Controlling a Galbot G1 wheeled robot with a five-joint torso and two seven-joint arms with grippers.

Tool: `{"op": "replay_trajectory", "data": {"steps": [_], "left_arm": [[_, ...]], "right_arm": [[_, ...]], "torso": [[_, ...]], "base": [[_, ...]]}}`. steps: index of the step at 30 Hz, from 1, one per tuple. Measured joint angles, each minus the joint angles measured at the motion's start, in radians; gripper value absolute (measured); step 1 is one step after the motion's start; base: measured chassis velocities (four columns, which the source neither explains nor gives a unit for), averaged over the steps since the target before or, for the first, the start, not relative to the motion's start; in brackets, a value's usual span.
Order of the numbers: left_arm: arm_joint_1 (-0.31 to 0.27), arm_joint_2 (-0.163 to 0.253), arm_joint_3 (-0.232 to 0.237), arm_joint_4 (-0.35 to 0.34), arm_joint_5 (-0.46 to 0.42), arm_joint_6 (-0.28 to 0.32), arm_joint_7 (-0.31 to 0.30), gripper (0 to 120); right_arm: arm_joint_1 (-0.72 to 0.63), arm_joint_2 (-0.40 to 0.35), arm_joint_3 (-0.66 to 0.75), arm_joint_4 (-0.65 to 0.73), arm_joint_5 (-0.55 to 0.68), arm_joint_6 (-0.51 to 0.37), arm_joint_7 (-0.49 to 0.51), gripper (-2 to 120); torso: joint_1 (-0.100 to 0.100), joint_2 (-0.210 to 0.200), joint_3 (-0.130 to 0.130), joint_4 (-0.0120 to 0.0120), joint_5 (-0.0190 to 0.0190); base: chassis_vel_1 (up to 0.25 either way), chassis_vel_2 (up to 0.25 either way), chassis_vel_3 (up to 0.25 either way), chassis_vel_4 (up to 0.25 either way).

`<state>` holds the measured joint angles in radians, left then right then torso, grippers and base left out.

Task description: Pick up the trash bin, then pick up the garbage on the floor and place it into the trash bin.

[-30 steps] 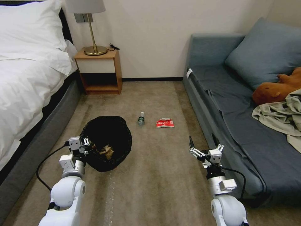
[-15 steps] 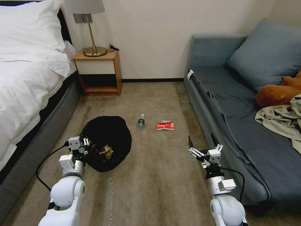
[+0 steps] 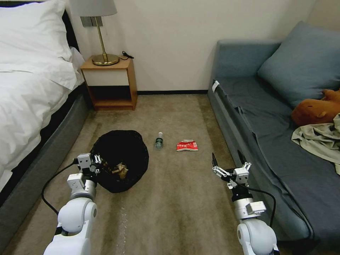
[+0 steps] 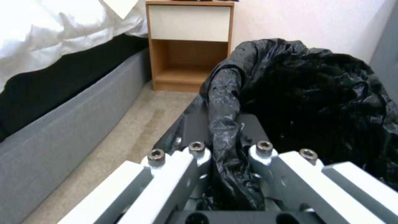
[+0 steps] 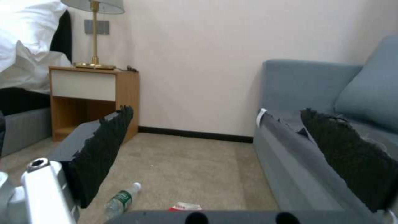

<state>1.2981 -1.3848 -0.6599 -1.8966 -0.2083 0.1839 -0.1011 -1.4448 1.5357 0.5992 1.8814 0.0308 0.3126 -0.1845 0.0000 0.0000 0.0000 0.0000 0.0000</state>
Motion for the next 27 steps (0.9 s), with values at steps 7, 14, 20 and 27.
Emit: {"op": "replay_trajectory", "data": {"steps": [7,14,20,27], "left_arm": [[-0.003,0.000,0.001,0.001,0.000,0.000,0.000,5],[0.000,0.000,0.000,0.001,0.000,0.000,0.001,5],[0.000,0.000,-0.001,0.001,0.000,0.000,0.001,5],[0.000,0.000,0.000,0.001,0.000,0.000,0.001,5]], "right_arm": [[0.002,-0.001,0.000,-0.003,0.000,-0.001,-0.001,100],[0.005,-0.003,-0.003,-0.003,0.000,-0.003,-0.001,100],[0.005,-0.003,-0.005,-0.003,0.000,-0.003,-0.001,100],[0.008,-0.004,-0.008,-0.005,-0.002,-0.005,-0.003,100]], "torso": [[0.000,0.000,0.000,0.0000,0.0001],[0.000,0.000,0.000,0.0000,0.0000],[0.000,0.000,0.000,0.0000,0.0000],[0.000,0.000,0.000,0.0000,0.0000]], "base": [[-0.063,0.068,0.066,-0.054],[-0.064,0.069,0.064,-0.063],[-0.073,0.058,0.070,-0.071],[-0.070,0.076,0.063,-0.078]]}}
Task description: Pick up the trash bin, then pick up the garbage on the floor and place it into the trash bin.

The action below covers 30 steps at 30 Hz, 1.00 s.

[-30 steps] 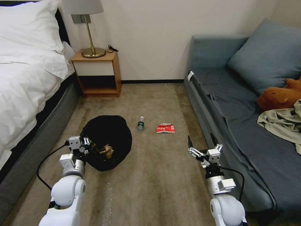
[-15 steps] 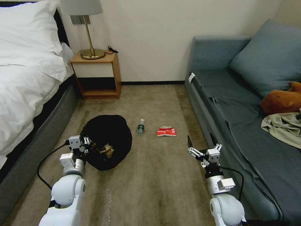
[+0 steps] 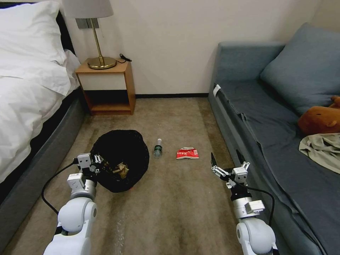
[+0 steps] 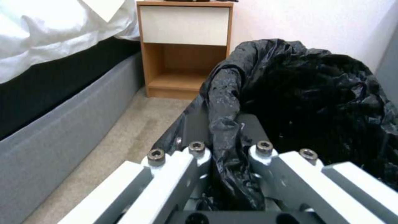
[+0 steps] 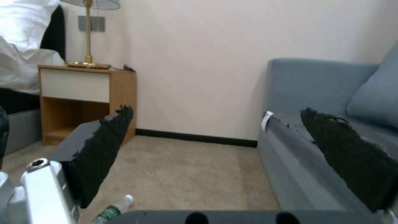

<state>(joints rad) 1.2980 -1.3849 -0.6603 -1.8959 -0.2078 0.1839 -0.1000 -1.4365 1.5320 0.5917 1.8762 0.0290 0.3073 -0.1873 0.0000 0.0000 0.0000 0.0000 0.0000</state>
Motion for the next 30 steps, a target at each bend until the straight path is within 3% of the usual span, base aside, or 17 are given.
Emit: {"op": "replay_trajectory", "data": {"steps": [30], "left_arm": [[-0.002,0.001,-0.004,0.000,-0.002,0.000,0.001,5]], "right_arm": [[-0.001,0.002,-0.002,0.001,-0.001,-0.001,-0.005,100]], "torso": [[0.000,0.000,0.000,0.0000,0.0000]], "base": [[-0.075,0.086,0.079,-0.086]]}}
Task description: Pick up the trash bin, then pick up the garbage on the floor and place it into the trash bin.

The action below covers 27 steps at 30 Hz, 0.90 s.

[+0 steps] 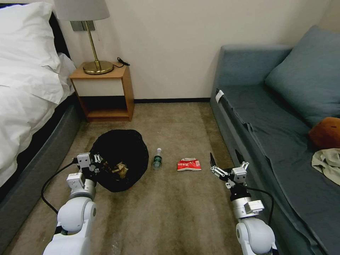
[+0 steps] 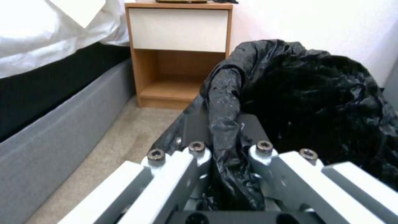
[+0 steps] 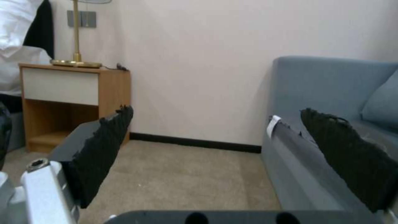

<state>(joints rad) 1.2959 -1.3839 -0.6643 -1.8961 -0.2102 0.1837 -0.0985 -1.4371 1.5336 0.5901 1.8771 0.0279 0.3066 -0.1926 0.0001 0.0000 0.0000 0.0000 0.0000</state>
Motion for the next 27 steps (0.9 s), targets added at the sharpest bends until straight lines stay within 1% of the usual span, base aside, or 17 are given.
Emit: {"op": "replay_trajectory", "data": {"steps": [18,27], "left_arm": [[-0.001,0.002,-0.003,0.003,-0.001,-0.002,0.000,5],[-0.012,-0.005,0.004,0.010,0.003,-0.003,0.000,5]], "right_arm": [[0.005,-0.001,-0.005,-0.008,-0.001,0.003,-0.001,100],[0.010,-0.006,0.000,-0.008,0.000,-0.001,-0.001,100]], "torso": [[0.000,0.000,0.000,0.0000,0.0000],[0.000,0.000,0.000,0.0000,0.0000]], "base": [[-0.088,0.088,0.082,-0.079],[-0.099,0.091,0.090,-0.089]]}}
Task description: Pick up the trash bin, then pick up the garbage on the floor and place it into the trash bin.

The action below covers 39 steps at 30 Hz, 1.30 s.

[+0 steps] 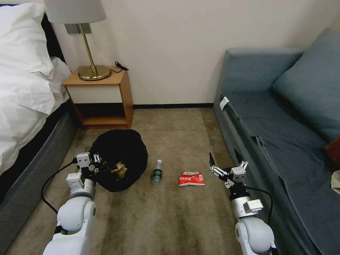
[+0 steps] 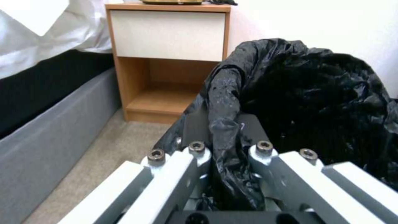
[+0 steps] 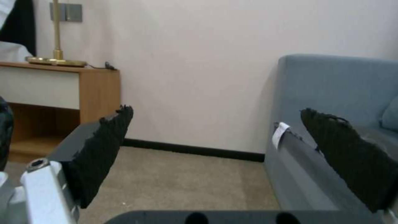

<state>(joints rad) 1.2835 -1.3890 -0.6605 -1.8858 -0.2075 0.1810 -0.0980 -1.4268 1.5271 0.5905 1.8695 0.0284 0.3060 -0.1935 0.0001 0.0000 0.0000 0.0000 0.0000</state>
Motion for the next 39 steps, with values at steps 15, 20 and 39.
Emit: {"op": "replay_trajectory", "data": {"steps": [15,20,39], "left_arm": [[-0.006,0.001,-0.002,0.008,0.000,0.000,0.000,5],[-0.006,0.001,0.000,0.009,0.000,0.000,0.001,5],[-0.001,0.002,-0.002,0.004,0.000,0.000,0.001,5]], "right_arm": [[0.010,0.001,-0.005,-0.010,0.000,-0.003,0.000,100],[0.011,0.000,-0.005,-0.011,-0.001,-0.003,0.000,100],[0.014,0.000,-0.012,-0.015,-0.009,0.001,0.008,100]], "torso": [[0.000,0.000,0.000,0.0001,0.0000],[0.000,0.000,0.000,0.0000,0.0001],[0.000,0.000,0.000,0.0001,0.0001]], "base": [[-0.096,0.100,0.095,-0.104],[-0.098,0.103,0.096,-0.102],[-0.095,0.094,0.099,-0.102]]}}
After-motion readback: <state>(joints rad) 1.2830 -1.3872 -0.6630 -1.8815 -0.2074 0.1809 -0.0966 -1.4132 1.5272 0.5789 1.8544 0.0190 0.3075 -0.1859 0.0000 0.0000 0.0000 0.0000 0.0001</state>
